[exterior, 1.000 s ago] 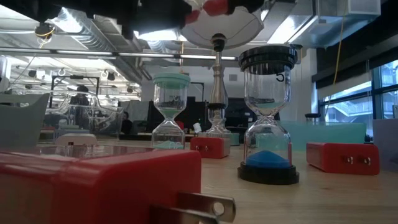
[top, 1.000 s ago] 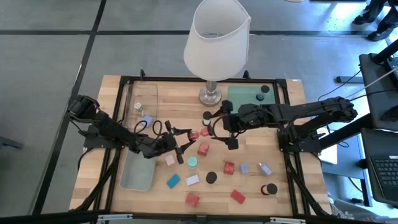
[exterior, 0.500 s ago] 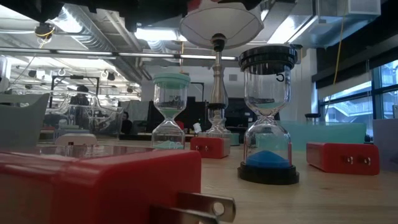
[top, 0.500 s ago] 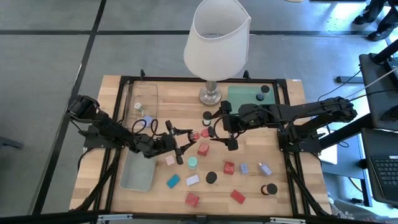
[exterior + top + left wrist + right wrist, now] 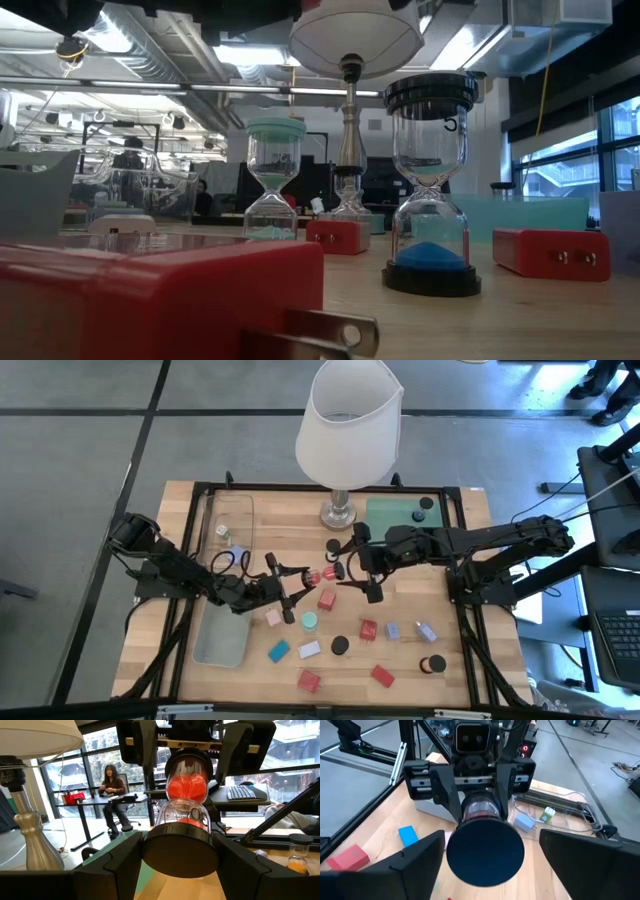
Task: Pick & Place Office items
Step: Put the red hourglass into the green bin
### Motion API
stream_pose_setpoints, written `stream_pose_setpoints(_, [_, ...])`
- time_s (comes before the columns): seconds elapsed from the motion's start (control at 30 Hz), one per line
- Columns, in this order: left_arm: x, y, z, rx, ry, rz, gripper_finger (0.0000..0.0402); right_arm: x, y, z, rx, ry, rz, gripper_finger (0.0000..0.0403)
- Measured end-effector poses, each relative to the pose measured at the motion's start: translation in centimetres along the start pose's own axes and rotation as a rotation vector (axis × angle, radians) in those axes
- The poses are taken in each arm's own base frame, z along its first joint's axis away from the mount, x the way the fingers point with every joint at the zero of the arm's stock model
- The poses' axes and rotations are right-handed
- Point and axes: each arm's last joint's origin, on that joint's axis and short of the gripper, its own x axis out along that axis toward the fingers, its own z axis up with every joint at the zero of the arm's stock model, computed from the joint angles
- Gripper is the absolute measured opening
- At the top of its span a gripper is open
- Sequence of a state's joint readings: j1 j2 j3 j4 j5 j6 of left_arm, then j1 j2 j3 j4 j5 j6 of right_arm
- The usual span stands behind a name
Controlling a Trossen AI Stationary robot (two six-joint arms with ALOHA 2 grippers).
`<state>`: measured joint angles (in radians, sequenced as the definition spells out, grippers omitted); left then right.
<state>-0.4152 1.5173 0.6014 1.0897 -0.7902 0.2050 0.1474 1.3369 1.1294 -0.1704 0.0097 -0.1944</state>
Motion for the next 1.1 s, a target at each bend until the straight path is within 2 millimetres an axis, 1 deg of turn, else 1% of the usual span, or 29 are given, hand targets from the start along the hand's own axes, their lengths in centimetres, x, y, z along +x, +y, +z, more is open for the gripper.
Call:
stream_pose_setpoints(0.3, [0.01,0.02,0.06,0.003,-0.005,0.002,0.021,0.0,-0.01,0.13,0.002,-0.013,0.0,0.0267])
stream_pose_setpoints(0.4, [0.01,0.04,0.12,0.007,-0.01,0.003,0.021,0.0,0.0,0.13,0.023,-0.013,0.001,0.0258])
stream_pose_setpoints(0.53, [0.07,0.11,0.11,0.008,-0.01,0.006,0.021,0.0,-0.01,0.13,0.032,-0.013,0.0,0.0262])
stream_pose_setpoints(0.87, [0.35,0.35,0.07,0.006,-0.015,-0.009,0.021,0.0,-0.03,0.12,0.057,-0.013,-0.003,0.0296])
stream_pose_setpoints(1.1, [0.35,0.37,0.1,0.0,-0.017,-0.003,0.021,-0.01,-0.03,0.13,0.084,-0.013,-0.003,0.0299])
